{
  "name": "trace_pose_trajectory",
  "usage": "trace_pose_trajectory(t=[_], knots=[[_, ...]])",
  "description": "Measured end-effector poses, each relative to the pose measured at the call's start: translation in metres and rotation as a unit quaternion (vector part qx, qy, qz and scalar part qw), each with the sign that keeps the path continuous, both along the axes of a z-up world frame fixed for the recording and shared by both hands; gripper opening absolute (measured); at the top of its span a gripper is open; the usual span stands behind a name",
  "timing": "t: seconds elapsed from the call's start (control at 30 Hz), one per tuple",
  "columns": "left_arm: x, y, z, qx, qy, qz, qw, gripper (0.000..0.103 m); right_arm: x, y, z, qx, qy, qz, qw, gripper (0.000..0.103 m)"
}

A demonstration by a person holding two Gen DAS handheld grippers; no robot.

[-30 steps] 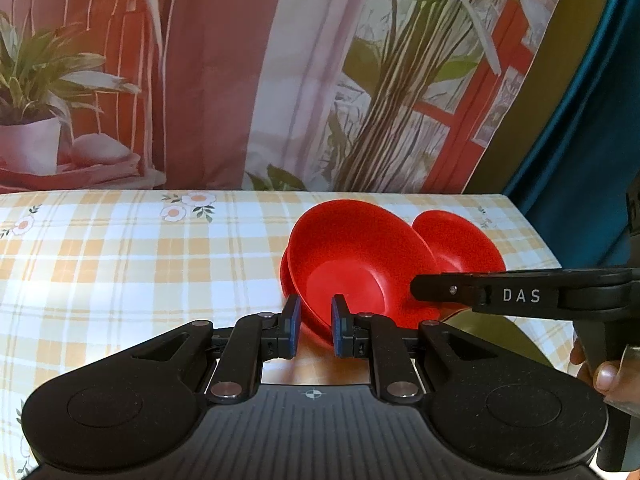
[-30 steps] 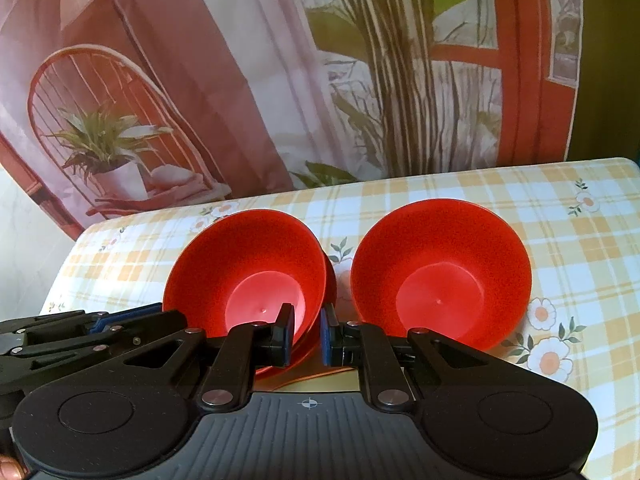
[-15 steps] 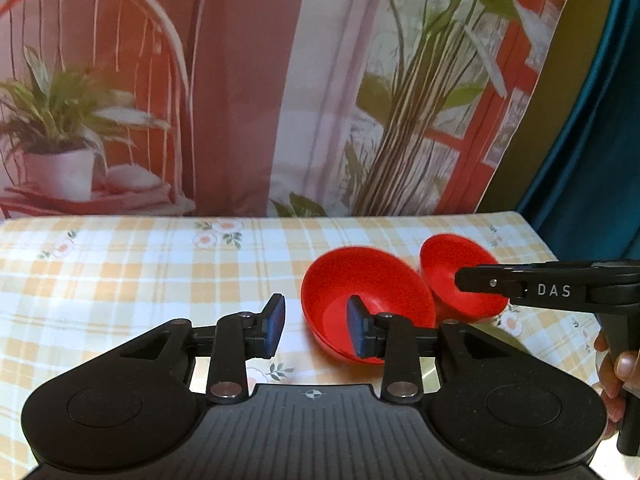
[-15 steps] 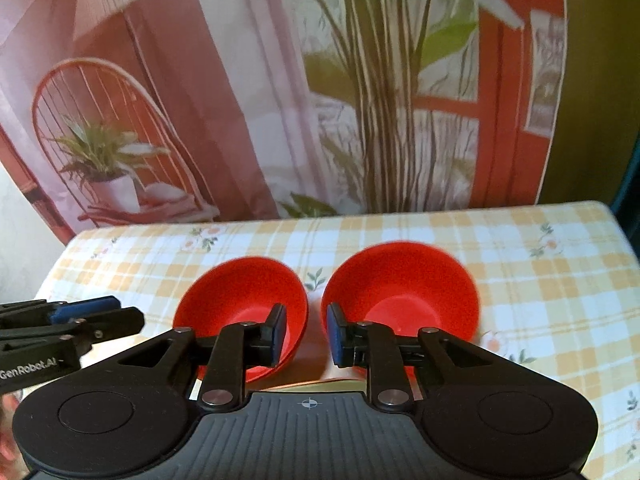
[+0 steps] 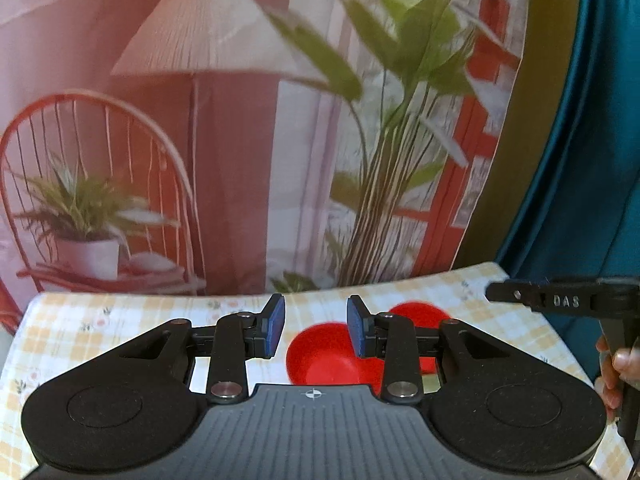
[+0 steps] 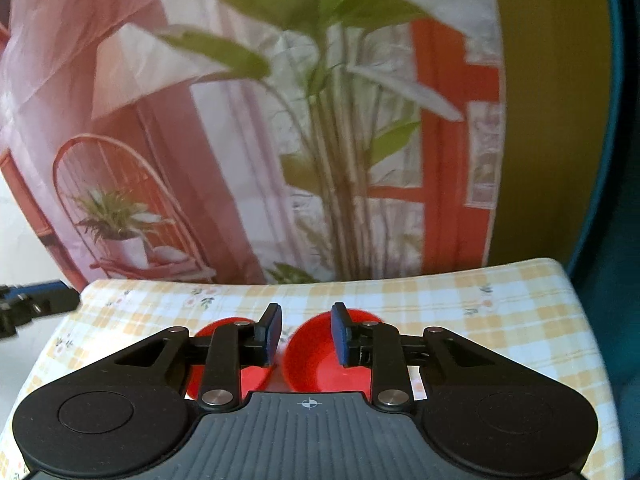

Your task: Organize plates and bowls

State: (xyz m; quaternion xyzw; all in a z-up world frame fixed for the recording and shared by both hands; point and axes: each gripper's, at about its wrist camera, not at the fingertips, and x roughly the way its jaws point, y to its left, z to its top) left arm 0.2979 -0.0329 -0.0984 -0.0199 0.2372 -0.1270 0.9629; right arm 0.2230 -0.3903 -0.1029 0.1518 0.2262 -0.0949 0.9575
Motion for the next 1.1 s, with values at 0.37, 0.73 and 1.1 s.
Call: trace_pose_trajectory(t=[0.37, 0.73, 1.1], knots=[[0.038, -0.040, 0.026, 0.030, -0.022, -0.021, 0.9991, 0.036, -0.010, -0.048, -0.012, 0.009, 0.004, -0.025, 1.000, 0.026], [0.108, -0.084, -0.029, 0.027, 0.044, -0.080, 0.9955, 0.044, 0.026, -0.063, -0.065, 0.052, 0.038, -0.036, 0.997, 0.028], [0.140, -0.095, -0.091, 0.024, 0.101, -0.109, 0.9885, 0.044, 0.041, -0.055, -0.105, 0.084, 0.066, -0.042, 0.993, 0.033]])
